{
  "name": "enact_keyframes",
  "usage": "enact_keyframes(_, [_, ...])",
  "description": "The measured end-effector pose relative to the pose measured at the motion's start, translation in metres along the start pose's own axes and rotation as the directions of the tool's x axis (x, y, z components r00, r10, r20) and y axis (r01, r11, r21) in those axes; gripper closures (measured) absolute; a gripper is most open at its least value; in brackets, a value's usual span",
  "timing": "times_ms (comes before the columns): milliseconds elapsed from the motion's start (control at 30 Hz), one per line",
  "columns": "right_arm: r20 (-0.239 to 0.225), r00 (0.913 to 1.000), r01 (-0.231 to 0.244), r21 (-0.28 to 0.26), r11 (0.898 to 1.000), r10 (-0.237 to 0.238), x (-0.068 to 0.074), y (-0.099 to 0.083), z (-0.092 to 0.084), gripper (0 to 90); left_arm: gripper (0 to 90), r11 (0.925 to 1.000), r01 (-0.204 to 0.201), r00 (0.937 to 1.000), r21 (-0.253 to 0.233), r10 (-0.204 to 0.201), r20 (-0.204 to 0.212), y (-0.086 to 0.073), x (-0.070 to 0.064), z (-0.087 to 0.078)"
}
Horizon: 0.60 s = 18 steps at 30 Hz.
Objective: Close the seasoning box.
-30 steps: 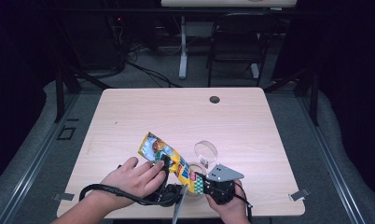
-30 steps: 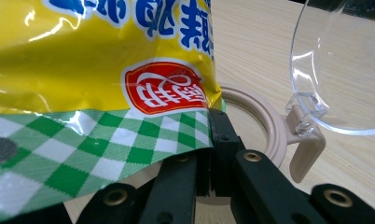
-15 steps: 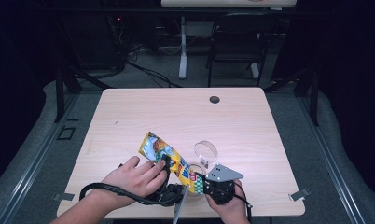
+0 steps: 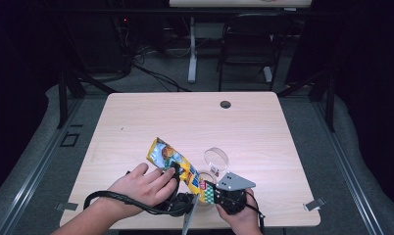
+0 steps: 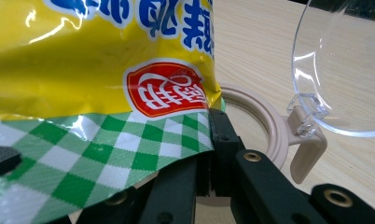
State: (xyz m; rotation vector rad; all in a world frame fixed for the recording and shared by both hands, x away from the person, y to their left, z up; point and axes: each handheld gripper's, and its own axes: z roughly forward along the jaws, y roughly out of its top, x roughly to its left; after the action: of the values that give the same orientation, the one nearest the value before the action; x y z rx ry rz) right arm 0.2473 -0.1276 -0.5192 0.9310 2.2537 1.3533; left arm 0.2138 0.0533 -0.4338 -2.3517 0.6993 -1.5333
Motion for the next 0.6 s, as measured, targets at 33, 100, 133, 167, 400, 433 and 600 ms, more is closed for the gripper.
enact_keyframes(33, [-0.001, 1.0, 0.0, 0.0, 1.0, 0.0, 0.0, 0.0, 0.0, 88.8, 82.6, 1.0, 0.0, 1.0, 0.0, 0.0, 0.0, 0.0, 0.0001, 0.0])
enact_keyframes(100, [0.0, 1.0, 0.0, 0.0, 1.0, 0.0, -0.0001, 0.0001, 0.0, 88.8, 82.6, 1.0, -0.004, 1.0, 0.0, 0.004, -0.001, 0.0004, 0.0002, 0.0001])
enact_keyframes(133, [0.0, 1.0, 0.0, 0.0, 1.0, 0.0, -0.0003, 0.0, 0.0, 88.8, 82.6, 1.0, -0.008, 1.0, 0.0, 0.008, -0.005, 0.0006, 0.0001, 0.0003])
enact_keyframes(167, [0.001, 1.0, 0.0, 0.001, 1.0, 0.0, -0.0003, -0.0001, 0.0, 88.8, 82.6, 1.0, -0.008, 1.0, 0.001, 0.008, -0.003, 0.0007, 0.0004, 0.0003])
enact_keyframes(400, [-0.001, 1.0, -0.002, -0.001, 1.0, 0.002, 0.0001, 0.0001, -0.0011, 88.9, 83.9, 0.9999, -0.017, 0.9998, -0.001, 0.017, -0.006, 0.0012, 0.0019, -0.0002])
enact_keyframes(433, [-0.001, 1.0, 0.001, 0.002, 1.0, -0.001, 0.0002, 0.0001, -0.0015, 88.9, 84.0, 0.9999, -0.015, 0.9999, -0.001, 0.015, -0.001, 0.0013, 0.0023, -0.0005])
enact_keyframes(600, [-0.001, 1.0, 0.001, 0.002, 1.0, -0.001, 0.0004, 0.0002, -0.0021, 88.9, 84.3, 0.9998, -0.019, 0.9998, -0.001, 0.019, -0.001, 0.0016, 0.0031, -0.0006])
